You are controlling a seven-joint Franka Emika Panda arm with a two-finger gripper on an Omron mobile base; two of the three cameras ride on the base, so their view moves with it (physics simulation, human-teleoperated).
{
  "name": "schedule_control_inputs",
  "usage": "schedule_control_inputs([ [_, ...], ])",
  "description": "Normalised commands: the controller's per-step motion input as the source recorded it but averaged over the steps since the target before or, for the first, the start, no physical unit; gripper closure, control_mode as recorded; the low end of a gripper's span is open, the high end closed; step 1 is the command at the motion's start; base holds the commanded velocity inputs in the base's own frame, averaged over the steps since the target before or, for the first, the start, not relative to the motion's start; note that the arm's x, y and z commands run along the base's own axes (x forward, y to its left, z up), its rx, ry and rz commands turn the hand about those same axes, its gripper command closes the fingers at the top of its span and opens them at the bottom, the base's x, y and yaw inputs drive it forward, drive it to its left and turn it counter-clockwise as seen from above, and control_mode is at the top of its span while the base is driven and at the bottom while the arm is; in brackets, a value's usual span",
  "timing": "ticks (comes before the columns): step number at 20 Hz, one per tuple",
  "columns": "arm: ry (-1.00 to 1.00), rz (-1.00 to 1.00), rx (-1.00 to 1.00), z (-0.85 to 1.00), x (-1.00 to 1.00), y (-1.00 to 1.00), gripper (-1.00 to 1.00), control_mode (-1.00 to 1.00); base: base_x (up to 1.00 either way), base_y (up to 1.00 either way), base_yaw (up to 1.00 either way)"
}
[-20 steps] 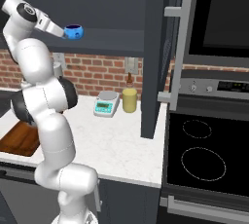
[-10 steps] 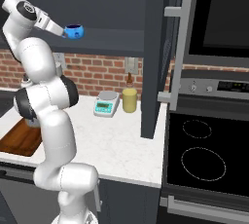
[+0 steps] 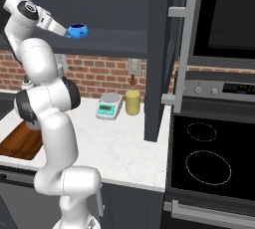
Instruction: Pick the kettle from the counter and place it on the tray. Then pick the mug from the cabinet and place it on the tray. Then close the cabinet doors.
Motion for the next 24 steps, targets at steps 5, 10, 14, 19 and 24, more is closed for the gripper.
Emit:
schedule_control_inputs([
  [5, -0.14, 0.00, 0.04, -0.09, -0.14, -0.25, 1.00, -1.00, 0.00, 0.00, 0.00],
  [10, -0.16, 0.00, 0.05, -0.12, -0.37, -0.09, 1.00, -1.00, 0.00, 0.00, 0.00],
  [14, -0.13, 0.00, 0.03, -0.08, -0.52, -0.01, 1.00, -1.00, 0.00, 0.00, 0.00],
  [19, 0.00, 0.00, 0.04, 0.04, -0.56, 0.12, 1.00, -1.00, 0.00, 0.00, 0.00],
  [24, 0.00, 0.04, 0.05, 0.13, -0.70, 0.13, 1.00, -1.00, 0.00, 0.00, 0.00],
])
